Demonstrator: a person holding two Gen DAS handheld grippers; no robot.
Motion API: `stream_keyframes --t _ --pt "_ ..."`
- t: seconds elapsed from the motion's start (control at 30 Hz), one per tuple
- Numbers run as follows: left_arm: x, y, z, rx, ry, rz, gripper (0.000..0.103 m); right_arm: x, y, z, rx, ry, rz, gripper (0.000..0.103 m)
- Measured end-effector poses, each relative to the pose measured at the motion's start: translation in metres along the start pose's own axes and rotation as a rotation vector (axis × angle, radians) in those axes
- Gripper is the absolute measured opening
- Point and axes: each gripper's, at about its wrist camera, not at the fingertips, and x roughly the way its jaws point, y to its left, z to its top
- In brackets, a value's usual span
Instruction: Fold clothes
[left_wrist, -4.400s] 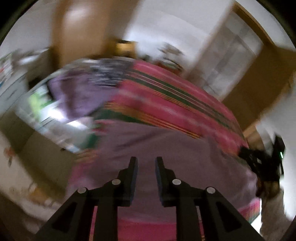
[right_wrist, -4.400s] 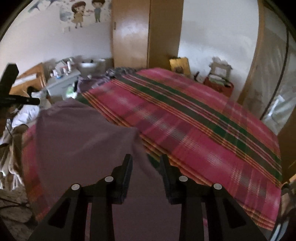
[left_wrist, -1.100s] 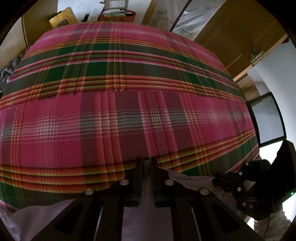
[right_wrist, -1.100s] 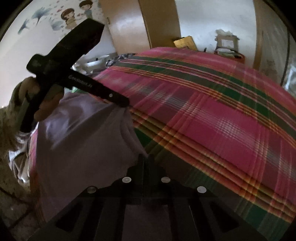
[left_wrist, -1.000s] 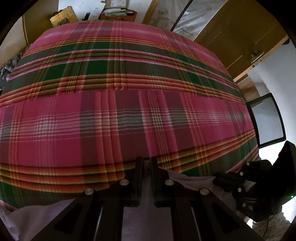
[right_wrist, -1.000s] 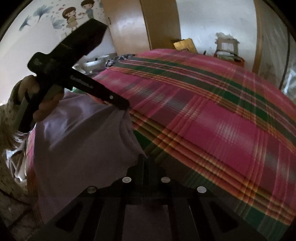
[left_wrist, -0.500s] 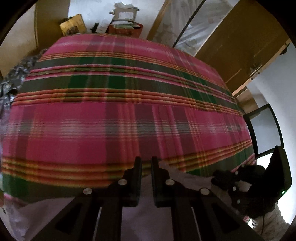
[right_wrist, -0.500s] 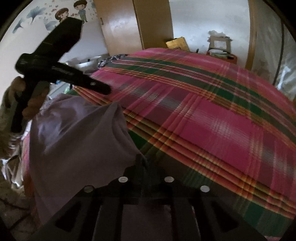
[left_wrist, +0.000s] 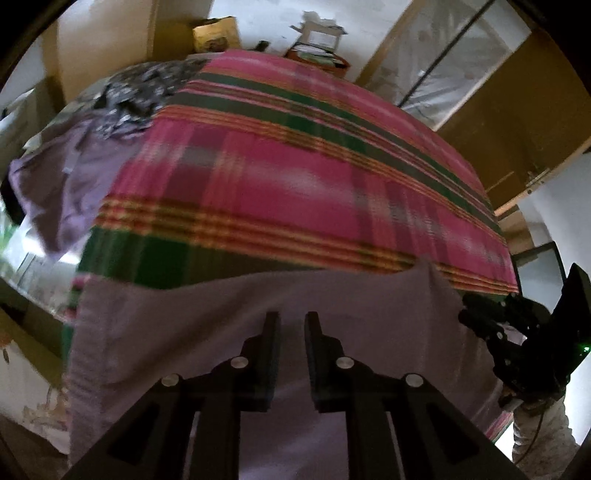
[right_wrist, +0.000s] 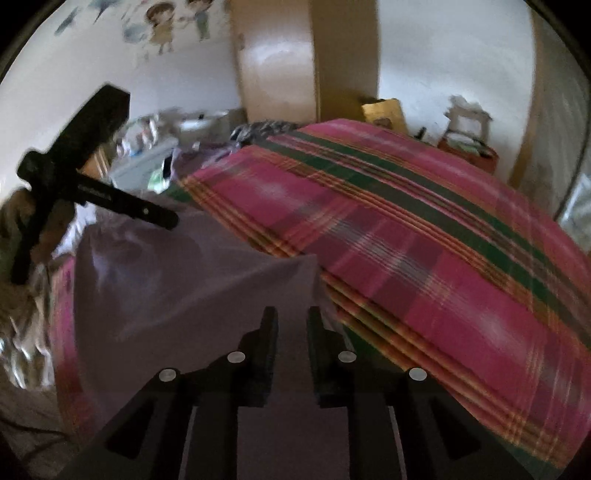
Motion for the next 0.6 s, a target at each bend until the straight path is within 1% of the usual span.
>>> stream_keyframes --t 0.07,0.1,0.2,0.3,0.37,0.43,0.5,0.53,0.57,0.6 --pt "-0.002 0.01 -0.004 -0.008 -0.015 0.022 0.014 0.012 0.004 0.002 -0.01 0.035 -0.061 0.021" --pt "-0.004 0.015 -0.006 -0.004 -0.037 0.052 0.014 0.016 0.003 0.002 0.003 0.051 -0.071 0.021" --pt "-0.011 0.026 -0.011 -0.012 -0.066 0.069 0.014 0.021 -0.003 -0.001 0.032 0.077 -0.108 0.021" --pt "-0.012 0.033 -0.009 -0.021 -0.079 0.083 0.014 0.021 -0.004 -0.002 0.035 0.094 -0.148 0.028" --pt "-0.012 0.042 -0.007 -0.04 -0.084 0.066 0.014 0.023 -0.004 -0.004 0.031 0.099 -0.178 0.033" --pt "-0.008 0.053 -0.004 -0.096 -0.072 0.013 0.014 0.023 -0.003 -0.005 0.035 0.094 -0.201 0.035" --pt "-0.009 0.059 -0.003 -0.112 -0.069 -0.021 0.014 0.024 -0.002 -0.005 0.035 0.086 -0.217 0.036" --pt "-0.009 0.063 -0.002 -0.113 -0.07 -0.035 0.011 0.024 -0.001 -0.005 0.025 0.081 -0.227 0.039" --pt "-0.008 0.064 -0.002 -0.119 -0.07 -0.036 0.006 0.024 -0.001 -0.006 0.024 0.077 -0.234 0.039" --pt "-0.008 0.066 -0.001 -0.125 -0.069 -0.037 0.006 0.024 -0.001 -0.006 0.032 0.075 -0.236 0.039"
